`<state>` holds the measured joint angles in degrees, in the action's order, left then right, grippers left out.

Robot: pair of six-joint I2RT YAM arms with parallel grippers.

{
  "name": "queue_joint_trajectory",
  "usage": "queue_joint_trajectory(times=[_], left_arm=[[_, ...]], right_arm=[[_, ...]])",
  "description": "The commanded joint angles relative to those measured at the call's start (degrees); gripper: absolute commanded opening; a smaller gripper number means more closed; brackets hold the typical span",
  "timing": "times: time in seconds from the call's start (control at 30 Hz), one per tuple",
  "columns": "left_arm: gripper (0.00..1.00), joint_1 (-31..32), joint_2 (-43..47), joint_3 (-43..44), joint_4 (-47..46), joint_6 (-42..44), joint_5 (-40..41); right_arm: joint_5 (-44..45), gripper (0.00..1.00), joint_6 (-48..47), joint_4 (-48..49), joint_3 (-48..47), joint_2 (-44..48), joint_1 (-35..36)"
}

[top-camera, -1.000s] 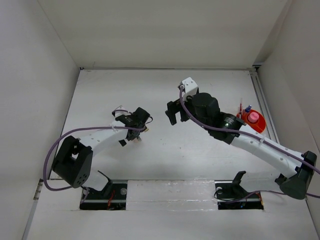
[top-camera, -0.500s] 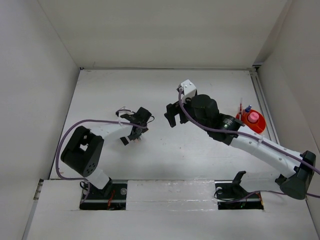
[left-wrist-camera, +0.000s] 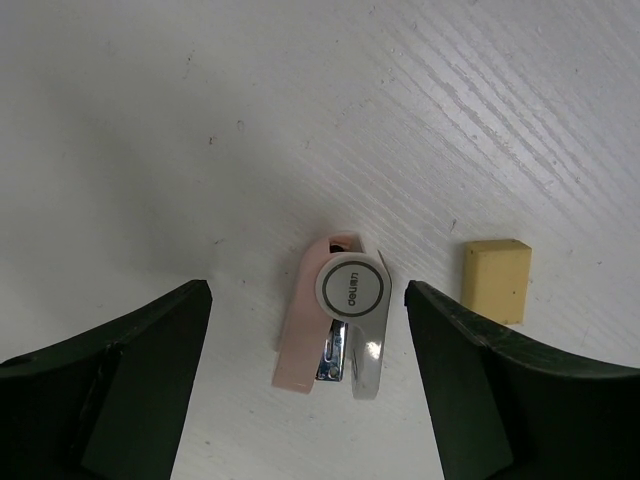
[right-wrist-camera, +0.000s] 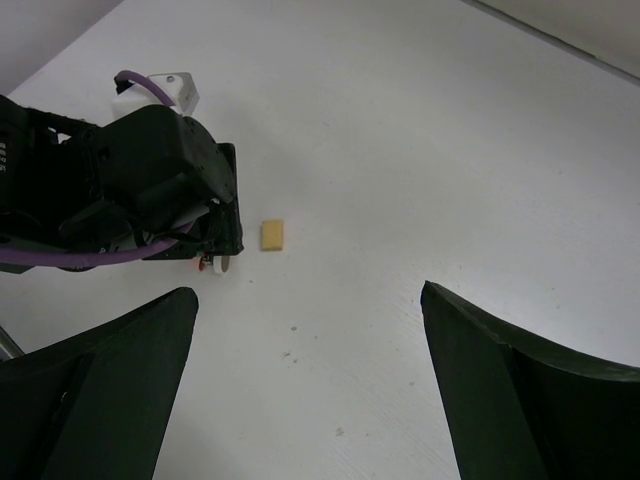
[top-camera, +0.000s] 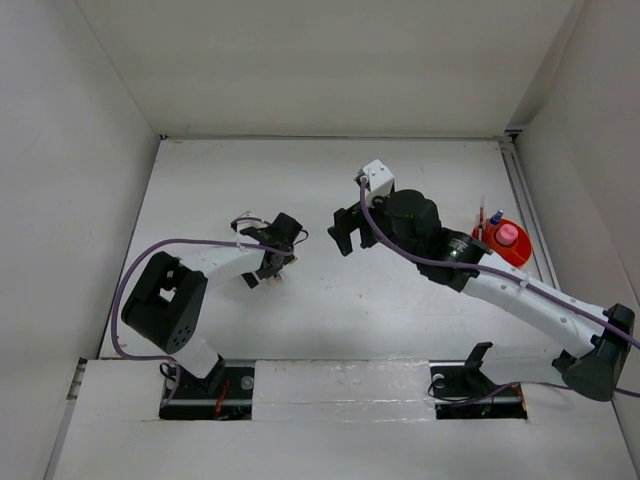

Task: Sort the stationery into containers
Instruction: Pick up the stationery from the center of the board.

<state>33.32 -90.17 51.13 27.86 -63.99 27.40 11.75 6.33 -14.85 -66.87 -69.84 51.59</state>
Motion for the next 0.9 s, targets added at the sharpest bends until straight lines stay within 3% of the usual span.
queue_joint_trajectory(times=[0.0, 0.1, 0.17, 0.23, 0.3, 0.43, 0.47, 0.53, 0.7, 0.87], left_arm=[[0.75, -0.19, -0.09, 1.69, 0.44, 0.35, 0.46], [0.67, -0.19, -0.09, 1.69, 0.44, 0.35, 0.46], [0.56, -0.19, -1.23, 1.69, 0.44, 0.35, -0.06], [0.56, -0.19, -1.24, 1.69, 0.44, 0.35, -0.06], [0.49, -0.19, -1.94, 1.69, -0.08, 0.35, -0.06], [0.28, -0.19, -3.16, 1.69, -0.08, 0.35, -0.59], [0.13, -0.19, -3.17, 1.69, -0.08, 0.35, -0.59], [0.00, -0.19, -3.17, 1.17, -0.08, -0.44, -0.59], [0.00, -0.19, 3.32, 0.55, 0.62, -0.96, -0.06], [0.00, 0.68, 17.88, -0.69, -5.70, 5.00, -1.29]], right_arm=[[-1.37, 1.00, 0.53, 4.04, 0.16, 1.73, 0.00], [-1.99, 1.00, 0.53, 4.04, 0.69, 2.25, 0.00], [-2.60, 1.00, 0.53, 4.04, 0.69, 2.26, 0.00], [-2.61, 1.00, 0.53, 4.04, 0.69, 2.87, 0.00], [-2.61, 1.00, 0.53, 4.04, 0.69, 3.57, 0.00], [-3.13, 1.00, 0.53, 4.04, 1.22, 5.24, 0.00], [-3.13, 1.00, 0.53, 4.04, 1.74, 5.24, 0.00], [-3.13, 1.00, 0.53, 4.04, 2.27, 5.77, 0.00], [-8.65, 1.00, 1.22, 7.80, 7.18, 8.31, -2.37], [-28.22, 1.00, 4.04, 19.41, 15.88, 11.57, -7.55]])
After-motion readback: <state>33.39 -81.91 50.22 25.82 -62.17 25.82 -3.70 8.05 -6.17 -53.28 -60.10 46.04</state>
